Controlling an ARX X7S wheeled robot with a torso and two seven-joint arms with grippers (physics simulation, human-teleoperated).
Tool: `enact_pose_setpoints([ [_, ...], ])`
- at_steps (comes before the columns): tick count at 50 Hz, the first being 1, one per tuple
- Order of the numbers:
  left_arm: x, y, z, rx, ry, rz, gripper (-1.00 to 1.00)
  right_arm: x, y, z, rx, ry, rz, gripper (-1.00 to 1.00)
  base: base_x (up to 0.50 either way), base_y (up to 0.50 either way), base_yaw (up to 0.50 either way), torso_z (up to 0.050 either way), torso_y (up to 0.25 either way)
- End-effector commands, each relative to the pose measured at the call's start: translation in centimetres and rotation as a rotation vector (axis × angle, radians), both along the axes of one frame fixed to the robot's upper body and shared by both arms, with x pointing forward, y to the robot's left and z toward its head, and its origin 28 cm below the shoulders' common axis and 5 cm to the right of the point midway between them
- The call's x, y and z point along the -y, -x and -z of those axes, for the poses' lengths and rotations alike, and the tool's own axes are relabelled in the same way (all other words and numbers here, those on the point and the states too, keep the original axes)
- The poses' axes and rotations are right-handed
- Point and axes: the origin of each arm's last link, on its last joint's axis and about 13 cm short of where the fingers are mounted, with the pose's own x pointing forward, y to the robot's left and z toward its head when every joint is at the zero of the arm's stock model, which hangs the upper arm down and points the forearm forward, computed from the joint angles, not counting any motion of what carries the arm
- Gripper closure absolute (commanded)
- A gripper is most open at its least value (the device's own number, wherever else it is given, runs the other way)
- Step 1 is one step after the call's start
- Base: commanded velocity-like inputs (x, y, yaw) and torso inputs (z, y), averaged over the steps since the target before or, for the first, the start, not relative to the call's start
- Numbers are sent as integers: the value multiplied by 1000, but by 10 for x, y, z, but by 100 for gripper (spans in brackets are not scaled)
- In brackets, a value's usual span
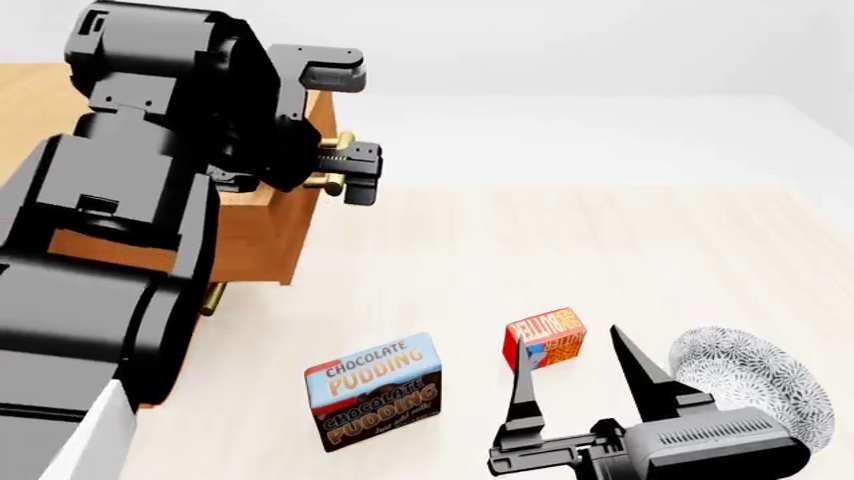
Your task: Put the butter at the back in the top drawer of the cabinet and close it.
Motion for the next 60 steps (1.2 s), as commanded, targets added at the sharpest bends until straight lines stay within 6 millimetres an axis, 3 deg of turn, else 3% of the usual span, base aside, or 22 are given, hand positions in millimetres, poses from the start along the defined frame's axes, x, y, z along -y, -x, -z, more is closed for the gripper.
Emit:
enact_pose_setpoints([
  [1,20,4,2,-11,73,83,-100,0,0,-1,0,4,-3,-100,0,0,0,0,0],
  [21,38,11,1,-9,86,149,-100,0,0,4,-5,-3,-3,-100,0,0,0,0,0],
  [34,37,16,-13,43,125,154,-100,0,0,5,-7,-5,-2,-100,0,0,0,0,1],
  [44,30,22,-29,242,124,89,-100,-1,1,5,-7,-5,-5,-100,0,0,0,0,2],
  [60,27,49,-47,693,-10,45,-100,-3,1,2,-3,5,-9,-100,0,0,0,0,1],
])
